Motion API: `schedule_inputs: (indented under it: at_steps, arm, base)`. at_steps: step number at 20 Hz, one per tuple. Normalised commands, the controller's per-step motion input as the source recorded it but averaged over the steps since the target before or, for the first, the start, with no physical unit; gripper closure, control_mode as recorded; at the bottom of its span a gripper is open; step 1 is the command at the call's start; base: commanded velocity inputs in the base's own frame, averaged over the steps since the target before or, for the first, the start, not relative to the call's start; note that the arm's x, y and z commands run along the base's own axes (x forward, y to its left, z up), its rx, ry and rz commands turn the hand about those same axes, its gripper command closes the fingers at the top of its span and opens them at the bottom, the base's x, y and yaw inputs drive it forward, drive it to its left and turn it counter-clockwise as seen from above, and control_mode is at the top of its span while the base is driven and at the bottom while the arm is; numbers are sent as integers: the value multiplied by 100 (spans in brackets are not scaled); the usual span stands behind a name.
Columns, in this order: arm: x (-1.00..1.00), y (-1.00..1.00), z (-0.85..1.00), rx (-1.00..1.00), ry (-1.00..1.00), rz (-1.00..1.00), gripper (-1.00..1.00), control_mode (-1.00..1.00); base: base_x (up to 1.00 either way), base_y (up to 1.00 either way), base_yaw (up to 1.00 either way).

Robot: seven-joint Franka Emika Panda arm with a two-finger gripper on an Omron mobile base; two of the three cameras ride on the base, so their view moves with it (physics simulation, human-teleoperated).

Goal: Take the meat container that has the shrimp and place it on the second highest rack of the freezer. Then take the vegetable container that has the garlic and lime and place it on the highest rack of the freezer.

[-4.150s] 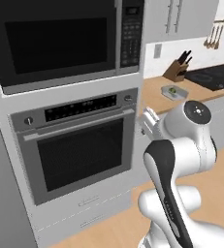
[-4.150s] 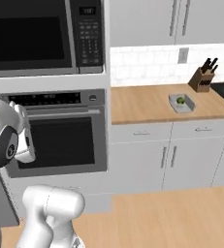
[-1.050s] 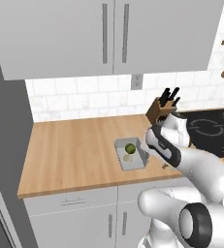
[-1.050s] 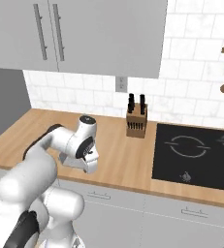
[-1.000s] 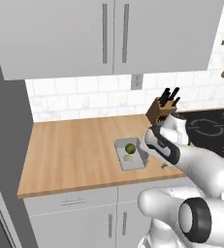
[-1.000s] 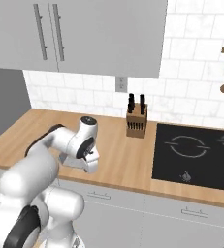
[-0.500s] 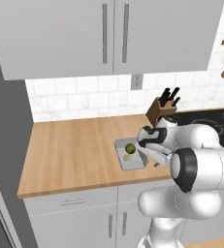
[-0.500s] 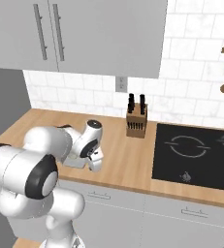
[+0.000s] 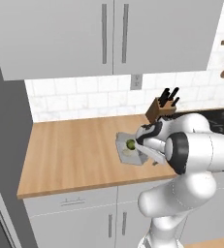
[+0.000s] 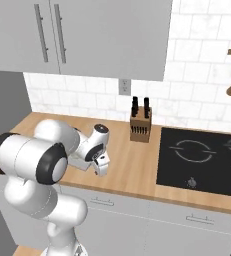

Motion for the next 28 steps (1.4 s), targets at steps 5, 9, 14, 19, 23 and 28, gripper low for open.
schedule_inputs:
  at_steps: [5, 9, 14, 19, 23, 28]
  arm:
    - [-4, 35, -3, 0, 0, 0, -100, -100]
    - [0, 28, 0, 0, 0, 0, -100, -100]
    - [0, 25, -6, -1, 0, 0, -100, -100]
    - [0, 18, -8, -1, 0, 0, -100, -100]
    - [0, 35, -36, -5, 0, 2, -100, -100]
    - [0, 48, -45, -6, 0, 1, 100, -100]
  base:
    - [0, 0, 0]
    - [0, 0, 0]
    - [0, 0, 0]
    - [0, 0, 0]
    - [0, 0, 0]
    - [0, 0, 0]
